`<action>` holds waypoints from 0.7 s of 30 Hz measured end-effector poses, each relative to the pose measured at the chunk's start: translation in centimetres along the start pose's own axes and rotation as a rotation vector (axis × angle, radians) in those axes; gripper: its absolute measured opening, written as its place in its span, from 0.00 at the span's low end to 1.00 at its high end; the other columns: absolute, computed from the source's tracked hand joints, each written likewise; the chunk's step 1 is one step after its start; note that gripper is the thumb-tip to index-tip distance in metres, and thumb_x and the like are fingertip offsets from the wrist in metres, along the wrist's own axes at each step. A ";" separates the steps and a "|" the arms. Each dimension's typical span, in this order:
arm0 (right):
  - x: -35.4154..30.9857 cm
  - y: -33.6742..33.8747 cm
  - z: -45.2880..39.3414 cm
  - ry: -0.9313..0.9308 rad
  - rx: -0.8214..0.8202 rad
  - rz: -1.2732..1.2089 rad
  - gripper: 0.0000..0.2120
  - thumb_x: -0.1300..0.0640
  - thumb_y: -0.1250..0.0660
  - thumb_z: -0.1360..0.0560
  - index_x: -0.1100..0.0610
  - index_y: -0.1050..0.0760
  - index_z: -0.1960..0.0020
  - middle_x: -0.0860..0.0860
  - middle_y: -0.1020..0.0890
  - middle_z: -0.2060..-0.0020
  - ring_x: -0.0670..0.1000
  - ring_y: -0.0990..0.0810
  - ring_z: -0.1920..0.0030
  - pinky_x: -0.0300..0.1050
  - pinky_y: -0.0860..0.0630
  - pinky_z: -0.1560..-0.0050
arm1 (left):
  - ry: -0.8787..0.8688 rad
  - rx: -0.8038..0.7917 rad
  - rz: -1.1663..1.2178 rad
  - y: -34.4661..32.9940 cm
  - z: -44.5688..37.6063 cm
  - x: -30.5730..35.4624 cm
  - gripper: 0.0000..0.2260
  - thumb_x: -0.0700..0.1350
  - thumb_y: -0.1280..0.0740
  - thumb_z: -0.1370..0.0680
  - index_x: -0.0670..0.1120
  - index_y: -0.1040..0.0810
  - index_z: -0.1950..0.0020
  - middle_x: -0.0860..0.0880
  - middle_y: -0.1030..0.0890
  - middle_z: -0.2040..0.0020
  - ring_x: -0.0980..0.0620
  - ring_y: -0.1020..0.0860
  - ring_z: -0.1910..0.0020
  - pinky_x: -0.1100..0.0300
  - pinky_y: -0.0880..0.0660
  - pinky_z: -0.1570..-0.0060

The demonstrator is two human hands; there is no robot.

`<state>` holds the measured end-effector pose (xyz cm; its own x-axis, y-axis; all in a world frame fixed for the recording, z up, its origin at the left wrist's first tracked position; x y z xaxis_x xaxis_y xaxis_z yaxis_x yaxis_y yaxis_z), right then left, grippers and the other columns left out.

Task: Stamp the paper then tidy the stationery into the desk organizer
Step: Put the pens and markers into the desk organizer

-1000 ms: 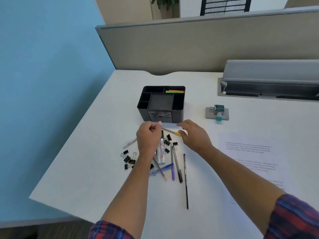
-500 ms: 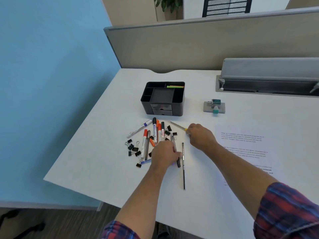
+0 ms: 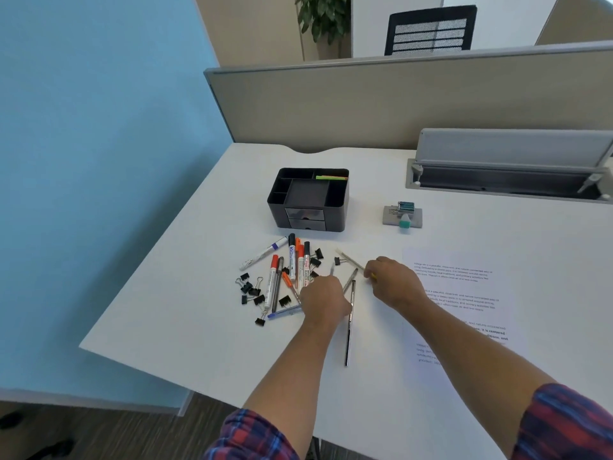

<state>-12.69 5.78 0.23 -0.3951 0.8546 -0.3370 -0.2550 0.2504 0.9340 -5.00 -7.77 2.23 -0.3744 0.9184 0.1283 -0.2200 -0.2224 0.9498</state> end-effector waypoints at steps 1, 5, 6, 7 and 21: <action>0.2 0.2 0.1 -0.009 0.021 -0.026 0.09 0.58 0.36 0.22 0.48 0.23 0.45 0.48 0.21 0.50 0.53 0.21 0.51 0.50 0.21 0.53 | -0.004 -0.004 -0.005 -0.2 -0.1 0.2 0.11 0.42 0.30 0.30 0.47 0.32 0.66 0.51 0.29 0.67 0.48 0.24 0.65 0.61 0.30 0.65; 1.0 1.1 0.3 -0.043 0.130 -0.204 0.08 0.56 0.35 0.21 0.49 0.22 0.43 0.46 0.18 0.49 0.52 0.21 0.51 0.49 0.22 0.53 | -0.020 -0.009 -0.031 -0.5 -0.8 0.5 0.09 0.46 0.30 0.31 0.47 0.30 0.64 0.51 0.30 0.67 0.48 0.25 0.64 0.60 0.32 0.64; 1.0 1.4 0.4 -0.042 0.153 -0.236 0.09 0.57 0.34 0.21 0.50 0.21 0.42 0.47 0.18 0.49 0.52 0.20 0.50 0.48 0.22 0.52 | -0.020 -0.011 -0.028 -0.6 -0.9 0.5 0.08 0.46 0.31 0.31 0.47 0.29 0.63 0.51 0.30 0.67 0.48 0.26 0.64 0.60 0.32 0.64; 1.0 1.7 0.4 -0.032 0.177 -0.260 0.10 0.57 0.34 0.21 0.51 0.21 0.40 0.48 0.18 0.48 0.52 0.20 0.50 0.48 0.22 0.51 | -0.016 -0.013 -0.019 -0.7 -1.1 0.4 0.08 0.46 0.32 0.31 0.47 0.30 0.63 0.51 0.30 0.67 0.48 0.26 0.64 0.60 0.33 0.65; -4.1 2.1 1.0 0.127 0.161 -0.580 0.13 0.59 0.29 0.24 0.51 0.21 0.40 0.46 0.18 0.62 0.46 0.18 0.61 0.45 0.19 0.55 | 0.464 -0.216 1.607 -0.8 -2.7 -0.9 0.10 0.38 0.39 0.18 0.41 0.18 0.45 0.41 0.14 0.55 0.45 0.16 0.57 0.53 0.18 0.56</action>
<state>-10.74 3.20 3.71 -0.3369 0.4999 -0.7979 -0.3275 0.7323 0.5971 -6.91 -9.28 0.59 -0.5320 -0.4248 0.7325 0.5247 -0.8443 -0.1085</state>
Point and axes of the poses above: each hand's wrist, its own z-axis away from the middle knuckle, its own y-axis out of the back of the hand, x = y × z, the point moved 5 cm from there along -z, towards the middle knuckle
